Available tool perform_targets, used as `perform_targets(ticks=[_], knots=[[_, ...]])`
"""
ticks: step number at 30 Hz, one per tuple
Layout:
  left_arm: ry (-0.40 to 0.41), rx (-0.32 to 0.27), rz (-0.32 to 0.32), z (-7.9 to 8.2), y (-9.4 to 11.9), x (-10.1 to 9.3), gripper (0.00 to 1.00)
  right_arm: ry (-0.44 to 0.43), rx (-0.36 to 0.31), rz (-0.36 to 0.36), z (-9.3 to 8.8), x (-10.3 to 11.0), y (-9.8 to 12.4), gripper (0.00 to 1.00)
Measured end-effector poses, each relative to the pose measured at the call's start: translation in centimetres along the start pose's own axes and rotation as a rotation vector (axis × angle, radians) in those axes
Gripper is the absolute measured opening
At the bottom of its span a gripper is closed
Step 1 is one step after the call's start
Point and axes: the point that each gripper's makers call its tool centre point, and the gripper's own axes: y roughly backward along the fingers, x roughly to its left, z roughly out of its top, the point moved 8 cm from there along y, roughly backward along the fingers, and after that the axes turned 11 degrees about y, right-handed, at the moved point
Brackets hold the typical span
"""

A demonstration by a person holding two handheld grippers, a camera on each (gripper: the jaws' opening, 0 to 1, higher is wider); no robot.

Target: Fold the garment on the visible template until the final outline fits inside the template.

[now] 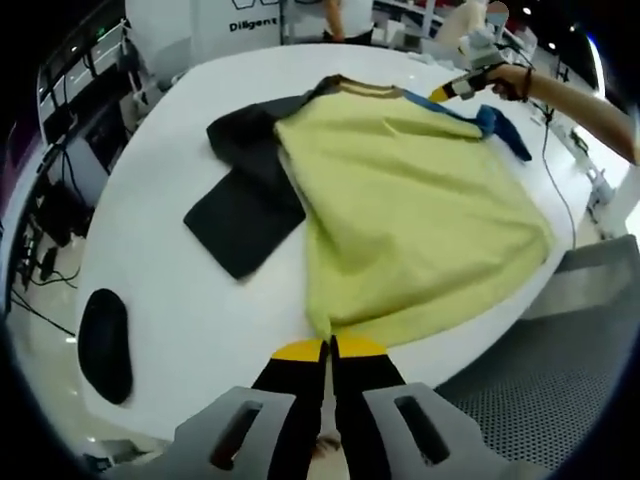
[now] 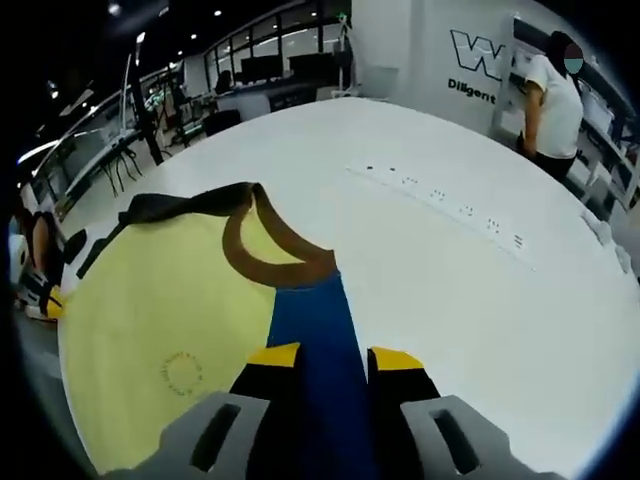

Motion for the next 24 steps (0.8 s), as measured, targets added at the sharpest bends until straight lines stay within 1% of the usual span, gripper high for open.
perform_targets(ticks=[4, 5, 6, 7, 8, 10, 13, 23, 24], knots=[[-0.005, 0.002, -0.001, 0.0, 0.0, 0.0, 0.01, 0.011, 0.018, 0.002, -0.3, 0.2, -0.2, 0.11], [-0.007, 0.003, -0.001, 0.0, 0.0, 0.0, 0.01, 0.022, 0.024, -0.001, -0.4, 0.2, -0.3, 0.07], [-0.01, 0.004, -0.001, 0.0, 0.0, 0.0, 0.01, 0.032, 0.009, -0.012, -0.2, 0.1, -0.3, 0.02], [-0.011, 0.005, -0.001, 0.0, 0.0, 0.0, 0.01, 0.037, 0.016, -0.021, -0.3, 0.0, -0.4, 0.0], [-0.01, 0.006, 0.0, 0.0, 0.0, 0.0, 0.01, 0.062, 0.025, -0.041, -0.3, -0.3, -0.4, 0.0], [0.0, 0.007, -0.002, 0.0, 0.0, 0.0, 0.01, 0.038, 0.022, -0.032, -0.1, -0.2, -0.3, 0.0], [0.008, 0.006, -0.004, 0.0, 0.0, 0.0, 0.01, 0.057, 0.029, -0.045, 0.1, -0.3, -0.5, 0.0], [0.003, 0.01, -0.001, 0.0, 0.0, 0.0, 0.01, 0.042, 0.035, -0.07, 0.9, -1.1, -1.0, 0.0], [0.003, 0.01, -0.001, 0.0, 0.0, 0.0, 0.01, 0.042, 0.035, -0.072, 1.0, -1.9, -1.4, 0.0]])
